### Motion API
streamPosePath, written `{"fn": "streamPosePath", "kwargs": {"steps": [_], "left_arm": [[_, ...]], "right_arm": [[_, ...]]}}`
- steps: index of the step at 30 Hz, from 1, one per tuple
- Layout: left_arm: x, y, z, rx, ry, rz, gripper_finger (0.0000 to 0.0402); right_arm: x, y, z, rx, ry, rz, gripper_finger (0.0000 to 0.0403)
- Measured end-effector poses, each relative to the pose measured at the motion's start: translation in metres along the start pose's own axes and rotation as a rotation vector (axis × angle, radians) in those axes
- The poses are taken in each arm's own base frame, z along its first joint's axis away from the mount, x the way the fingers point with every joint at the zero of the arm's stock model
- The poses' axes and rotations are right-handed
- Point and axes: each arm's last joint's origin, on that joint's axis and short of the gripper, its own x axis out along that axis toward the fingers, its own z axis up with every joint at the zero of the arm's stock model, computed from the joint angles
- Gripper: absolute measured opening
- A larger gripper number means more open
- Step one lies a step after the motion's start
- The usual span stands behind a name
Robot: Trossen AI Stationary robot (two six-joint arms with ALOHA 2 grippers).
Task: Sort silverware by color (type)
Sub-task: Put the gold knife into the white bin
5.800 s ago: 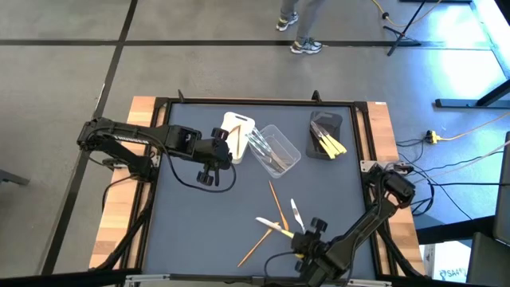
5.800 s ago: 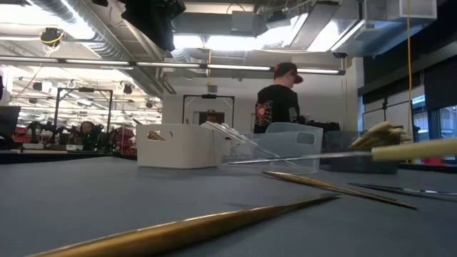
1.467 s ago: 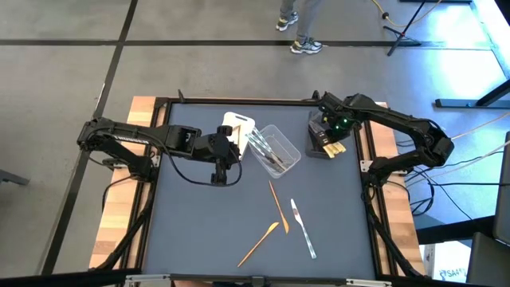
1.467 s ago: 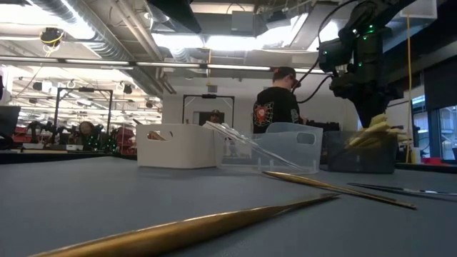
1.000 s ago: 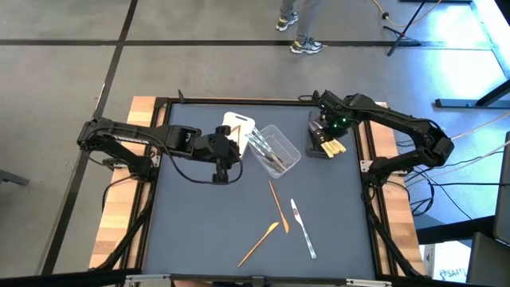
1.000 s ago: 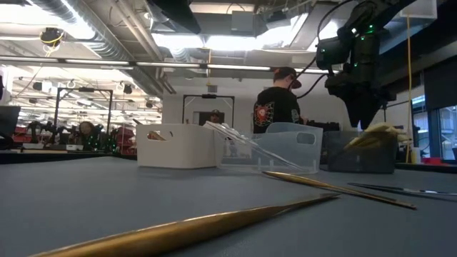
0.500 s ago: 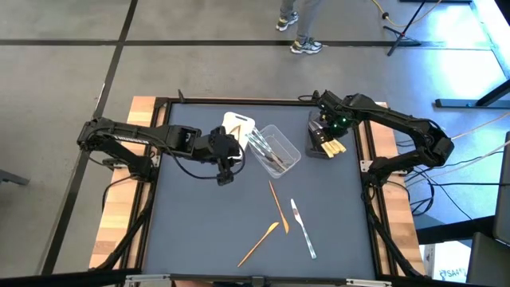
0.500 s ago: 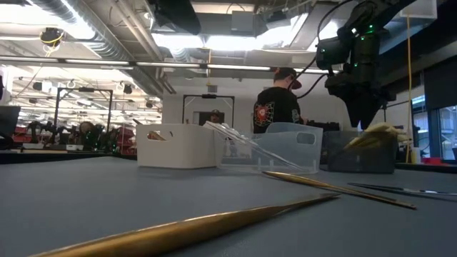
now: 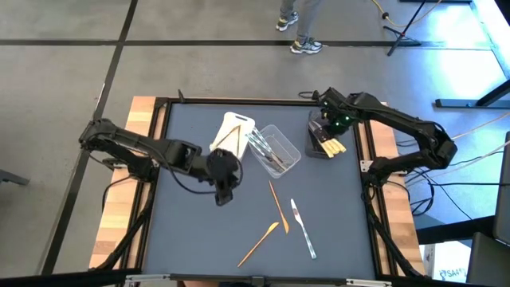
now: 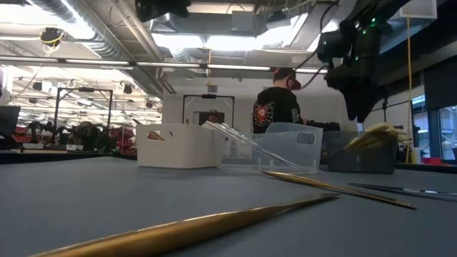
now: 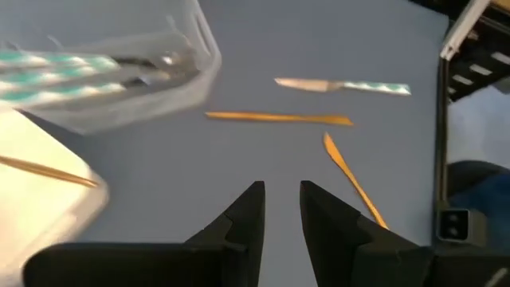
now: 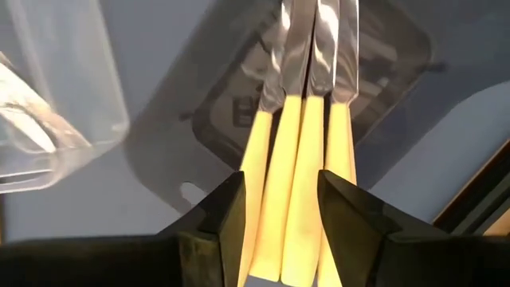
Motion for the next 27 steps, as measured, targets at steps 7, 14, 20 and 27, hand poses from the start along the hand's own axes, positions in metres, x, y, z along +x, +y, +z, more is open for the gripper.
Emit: {"fn": "streamPosePath", "kwargs": {"steps": [7,14,20,27], "left_arm": [[0.031,-0.036,-0.024,0.024,0.060,0.005,0.0076],[0.066,-0.073,-0.043,0.081,0.042,-0.072,0.0076],[0.107,-0.103,-0.073,0.117,0.044,-0.104,0.0076],[0.143,-0.123,-0.095,0.032,0.005,-0.143,0.0076]], "right_arm": [[-0.034,0.000,-0.009,-0.034,-0.172,0.042,0.0143],[-0.056,-0.002,-0.020,-0.051,-0.307,0.094,0.0143],[-0.065,0.004,-0.022,-0.107,-0.402,0.134,0.0143],[-0.066,0.034,-0.028,-0.253,-0.442,0.219,0.0143]]}}
